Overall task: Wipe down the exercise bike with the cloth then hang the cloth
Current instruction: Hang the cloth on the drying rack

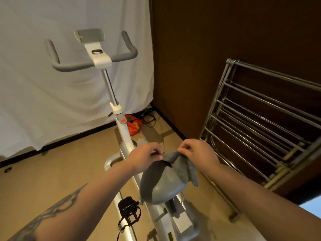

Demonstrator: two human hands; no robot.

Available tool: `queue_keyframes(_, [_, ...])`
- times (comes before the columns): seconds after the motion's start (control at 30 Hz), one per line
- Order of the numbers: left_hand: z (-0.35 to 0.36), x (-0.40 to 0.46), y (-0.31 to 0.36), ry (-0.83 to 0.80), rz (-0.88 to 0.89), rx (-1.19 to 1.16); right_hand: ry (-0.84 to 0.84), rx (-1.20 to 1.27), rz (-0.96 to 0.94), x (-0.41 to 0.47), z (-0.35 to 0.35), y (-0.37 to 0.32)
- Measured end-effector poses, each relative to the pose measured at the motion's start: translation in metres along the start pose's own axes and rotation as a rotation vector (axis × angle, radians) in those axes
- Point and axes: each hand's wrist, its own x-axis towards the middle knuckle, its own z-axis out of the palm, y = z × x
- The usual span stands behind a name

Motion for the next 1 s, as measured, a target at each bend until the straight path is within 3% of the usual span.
queue_keyframes(0.37, [-0.078,0.079,0.118,0.088,0.296,0.011,0.204,-0.193,0.144,-0.007,-0.129,-0.012])
queue_keyframes(0.53, [-0.048,0.092,0.168,0.199,0.195,-0.15,0.356,0.213,0.341,-0.024,-0.145,0.004])
queue_keyframes(0.67, [-0.014,0.097,0.205,0.149,0.093,-0.421,0.43,0.618,0.416,-0.044,-0.155,0.02])
queue_keyframes(0.8, [0.007,0.103,0.242,0.017,0.105,-0.593,0.416,0.776,0.329,-0.067,-0.178,0.04])
queue_keyframes(1.0, [0.05,0.115,0.291,-0.041,0.099,-0.683,0.346,0.756,0.287,-0.102,-0.212,0.094])
